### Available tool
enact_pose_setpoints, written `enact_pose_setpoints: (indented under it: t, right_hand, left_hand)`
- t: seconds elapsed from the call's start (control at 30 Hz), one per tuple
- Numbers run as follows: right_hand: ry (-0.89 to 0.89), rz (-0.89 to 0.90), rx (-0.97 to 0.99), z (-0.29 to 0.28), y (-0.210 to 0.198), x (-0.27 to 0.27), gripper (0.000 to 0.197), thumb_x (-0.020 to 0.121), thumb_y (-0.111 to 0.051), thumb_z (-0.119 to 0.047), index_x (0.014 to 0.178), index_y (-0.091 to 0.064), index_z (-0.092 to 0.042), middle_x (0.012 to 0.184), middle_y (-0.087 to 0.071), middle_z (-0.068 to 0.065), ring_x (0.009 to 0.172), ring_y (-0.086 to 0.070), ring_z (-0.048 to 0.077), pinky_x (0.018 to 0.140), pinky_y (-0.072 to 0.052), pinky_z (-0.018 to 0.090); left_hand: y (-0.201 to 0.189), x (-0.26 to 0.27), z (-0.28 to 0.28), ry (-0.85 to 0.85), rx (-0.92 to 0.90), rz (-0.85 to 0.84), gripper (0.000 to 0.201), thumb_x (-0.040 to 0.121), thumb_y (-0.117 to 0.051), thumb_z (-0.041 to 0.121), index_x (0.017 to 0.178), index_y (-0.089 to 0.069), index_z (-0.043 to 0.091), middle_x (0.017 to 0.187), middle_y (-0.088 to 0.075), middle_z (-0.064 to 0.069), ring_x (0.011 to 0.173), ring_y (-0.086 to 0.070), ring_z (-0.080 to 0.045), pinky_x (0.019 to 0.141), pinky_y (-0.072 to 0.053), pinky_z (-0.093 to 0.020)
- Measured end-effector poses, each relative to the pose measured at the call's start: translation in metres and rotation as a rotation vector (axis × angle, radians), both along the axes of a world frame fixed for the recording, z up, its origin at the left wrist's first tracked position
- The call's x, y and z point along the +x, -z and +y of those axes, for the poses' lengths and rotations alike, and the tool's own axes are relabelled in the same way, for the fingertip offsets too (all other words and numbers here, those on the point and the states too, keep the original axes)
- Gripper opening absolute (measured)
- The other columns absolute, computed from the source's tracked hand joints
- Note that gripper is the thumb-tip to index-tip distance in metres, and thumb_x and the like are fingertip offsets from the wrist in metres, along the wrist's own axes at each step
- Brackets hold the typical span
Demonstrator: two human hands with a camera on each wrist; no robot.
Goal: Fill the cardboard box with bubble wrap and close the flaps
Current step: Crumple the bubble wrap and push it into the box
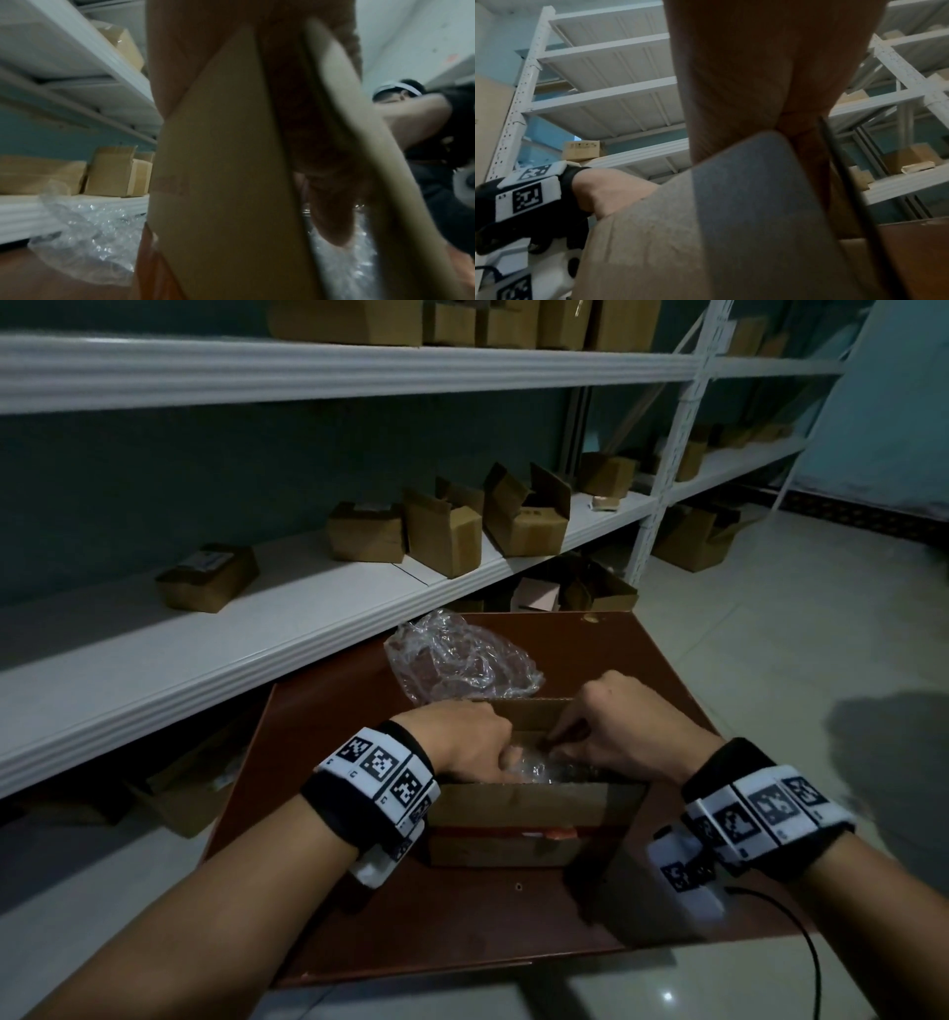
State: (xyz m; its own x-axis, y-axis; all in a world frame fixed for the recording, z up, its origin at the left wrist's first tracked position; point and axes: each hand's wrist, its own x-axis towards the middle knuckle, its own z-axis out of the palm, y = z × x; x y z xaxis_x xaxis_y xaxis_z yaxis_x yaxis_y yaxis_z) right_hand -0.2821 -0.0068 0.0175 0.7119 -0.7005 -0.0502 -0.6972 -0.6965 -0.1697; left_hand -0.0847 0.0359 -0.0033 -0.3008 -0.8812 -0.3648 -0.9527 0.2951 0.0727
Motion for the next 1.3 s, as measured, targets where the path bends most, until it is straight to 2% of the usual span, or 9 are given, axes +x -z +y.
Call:
enact_pose_setpoints:
  t: [0.13,0.23,0.3,0.43,0.63,0.8,1.0,1.2,1.3]
  right_hand:
    - [0.016,0.062,0.132,0.006,-0.001,0.008,0.015,0.083,-0.081,-0.038,0.087,-0.075,-0.026,0.091,-0.068,-0.011,0.083,-0.066,0.005,0.069,-0.058,0.024]
    - [0.092,0.1,0.147,0.01,-0.003,0.008,0.034,0.085,-0.079,-0.037,0.071,-0.048,-0.033,0.082,-0.057,-0.011,0.07,-0.054,0.0,0.056,-0.04,0.014]
    - [0.13,0.11,0.18,0.009,-0.006,0.007,0.036,0.083,-0.08,-0.04,0.071,-0.047,-0.032,0.082,-0.055,-0.011,0.07,-0.053,0.0,0.056,-0.039,0.014]
    - [0.233,0.23,0.292,0.009,-0.005,0.017,0.037,0.083,-0.077,-0.05,0.102,-0.068,-0.02,0.096,-0.065,-0.004,0.088,-0.064,0.015,0.074,-0.053,0.027]
    - [0.265,0.279,0.381,0.002,-0.005,0.024,0.024,0.089,-0.075,-0.038,0.077,-0.06,-0.023,0.088,-0.066,-0.004,0.082,-0.063,0.014,0.07,-0.049,0.029]
    - [0.134,0.361,0.162,0.002,0.005,0.021,0.012,0.09,-0.071,-0.03,0.091,-0.069,-0.019,0.082,-0.056,-0.005,0.094,-0.067,0.022,0.073,-0.046,0.028]
    - [-0.05,0.506,-0.11,0.007,0.007,0.028,0.017,0.099,-0.057,-0.026,0.111,-0.065,-0.016,0.103,-0.066,0.001,0.094,-0.067,0.02,0.074,-0.049,0.029]
    - [-0.097,0.376,-0.165,0.004,0.01,0.021,0.013,0.097,-0.062,-0.029,0.102,-0.066,-0.017,0.089,-0.052,-0.005,0.08,-0.051,0.014,0.072,-0.045,0.026]
    - [-0.054,0.415,-0.063,0.006,0.01,0.02,0.018,0.1,-0.058,-0.027,0.108,-0.066,-0.013,0.093,-0.056,-0.003,0.087,-0.059,0.016,0.078,-0.05,0.026]
  left_hand:
    - [-0.004,-0.003,0.001,0.001,0.056,-0.025,0.037,0.101,-0.054,0.044,0.074,-0.061,0.019,0.079,-0.055,0.001,0.068,-0.053,-0.016,0.072,-0.042,-0.035]
    - [-0.007,-0.005,0.003,-0.01,0.077,-0.028,0.03,0.096,-0.061,0.042,0.089,-0.069,0.014,0.09,-0.06,-0.002,0.079,-0.059,-0.023,0.073,-0.044,-0.035]
    - [-0.007,-0.006,0.003,-0.019,0.072,-0.005,0.03,0.095,-0.064,0.04,0.095,-0.071,0.012,0.091,-0.061,-0.002,0.078,-0.059,-0.022,0.073,-0.045,-0.035]
    - [-0.005,-0.003,0.007,-0.033,0.006,0.025,0.032,0.09,-0.068,0.042,0.072,-0.062,0.016,0.08,-0.058,0.0,0.069,-0.056,-0.02,0.068,-0.049,-0.036]
    - [-0.003,0.003,0.012,-0.077,-0.075,0.082,0.037,0.093,-0.065,0.04,0.062,-0.055,0.021,0.075,-0.051,0.0,0.061,-0.052,-0.017,0.063,-0.047,-0.034]
    - [-0.01,0.0,0.017,-0.038,-0.117,0.056,0.037,0.086,-0.071,0.04,0.06,-0.05,0.024,0.071,-0.044,0.003,0.058,-0.045,-0.015,0.062,-0.039,-0.032]
    - [-0.014,-0.002,0.018,-0.016,-0.118,0.031,0.025,0.085,-0.071,0.042,0.071,-0.06,0.024,0.072,-0.042,0.004,0.061,-0.044,-0.013,0.065,-0.04,-0.032]
    - [-0.011,-0.001,0.013,-0.02,-0.136,0.016,0.041,0.089,-0.069,0.042,0.058,-0.046,0.027,0.072,-0.043,0.004,0.058,-0.043,-0.012,0.064,-0.037,-0.031]
    - [-0.011,-0.003,0.014,0.005,-0.146,-0.002,0.042,0.087,-0.071,0.045,0.06,-0.045,0.027,0.071,-0.04,0.007,0.06,-0.044,-0.015,0.068,-0.037,-0.032]
